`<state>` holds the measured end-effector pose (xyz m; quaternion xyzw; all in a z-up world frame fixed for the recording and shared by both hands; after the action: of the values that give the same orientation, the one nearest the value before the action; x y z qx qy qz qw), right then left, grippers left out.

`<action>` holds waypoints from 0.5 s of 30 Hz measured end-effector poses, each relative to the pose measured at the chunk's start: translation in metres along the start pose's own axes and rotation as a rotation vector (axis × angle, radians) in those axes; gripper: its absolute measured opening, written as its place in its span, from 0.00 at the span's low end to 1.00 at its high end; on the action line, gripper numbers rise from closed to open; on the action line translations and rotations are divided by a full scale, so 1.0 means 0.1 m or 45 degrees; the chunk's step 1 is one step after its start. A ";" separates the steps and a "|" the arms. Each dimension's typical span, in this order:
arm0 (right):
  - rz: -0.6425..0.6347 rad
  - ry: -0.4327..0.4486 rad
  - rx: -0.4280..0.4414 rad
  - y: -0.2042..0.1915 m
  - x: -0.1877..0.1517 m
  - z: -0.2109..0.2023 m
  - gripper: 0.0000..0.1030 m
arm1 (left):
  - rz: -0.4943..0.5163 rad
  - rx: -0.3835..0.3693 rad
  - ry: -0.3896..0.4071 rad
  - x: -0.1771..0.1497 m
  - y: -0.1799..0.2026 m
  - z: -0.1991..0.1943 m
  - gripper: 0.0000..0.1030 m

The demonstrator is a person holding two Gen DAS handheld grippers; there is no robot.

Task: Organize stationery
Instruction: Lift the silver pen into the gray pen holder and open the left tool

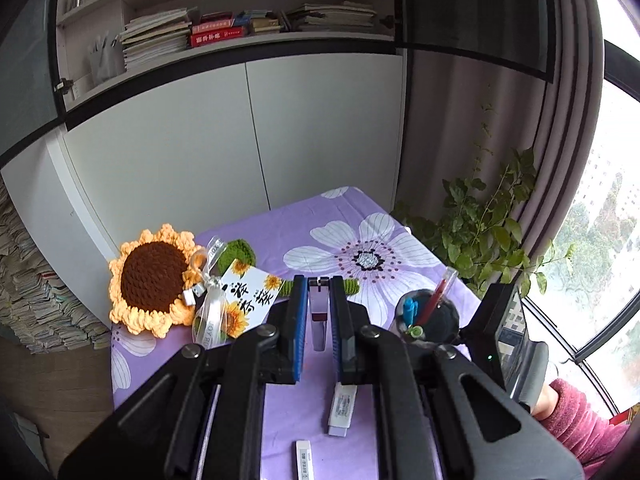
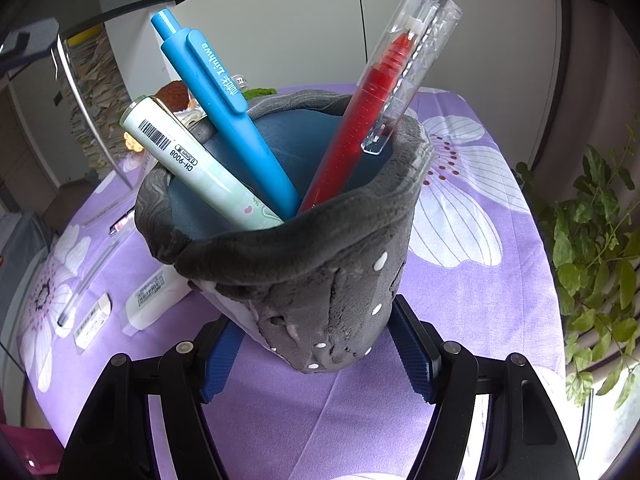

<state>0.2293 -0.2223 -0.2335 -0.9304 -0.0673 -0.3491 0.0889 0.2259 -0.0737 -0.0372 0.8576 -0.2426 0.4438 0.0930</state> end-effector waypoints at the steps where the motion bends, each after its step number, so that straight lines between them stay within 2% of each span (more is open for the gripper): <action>1: 0.000 0.000 0.000 0.00 0.00 0.01 0.70 | 0.011 -0.006 0.042 0.09 0.04 -0.06 0.09; 4: 0.001 0.000 0.002 0.00 0.00 0.00 0.70 | 0.027 -0.061 0.129 0.31 0.17 -0.19 0.09; 6: 0.003 0.001 0.004 0.00 0.00 0.00 0.70 | 0.032 -0.113 0.140 0.41 0.27 -0.19 0.09; 10: 0.005 0.001 0.007 0.00 0.00 0.00 0.70 | 0.074 -0.190 0.097 0.46 0.50 -0.06 0.09; 15: 0.006 0.001 0.008 0.00 0.00 0.00 0.70 | 0.140 -0.233 -0.004 0.32 0.72 0.18 0.09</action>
<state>0.2291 -0.2224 -0.2332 -0.9301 -0.0662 -0.3492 0.0925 0.2187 -0.1540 -0.0259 0.8317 -0.3288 0.4228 0.1462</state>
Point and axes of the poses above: each gripper's, at about its wrist camera, not at the fingertips, and z roughly the way its jaws point, y to its right, x to its top, the point moved 1 cm from there along z, roughly the way its jaws point, and after that the axes turned 1 degree about -y, right-handed, at the moved point
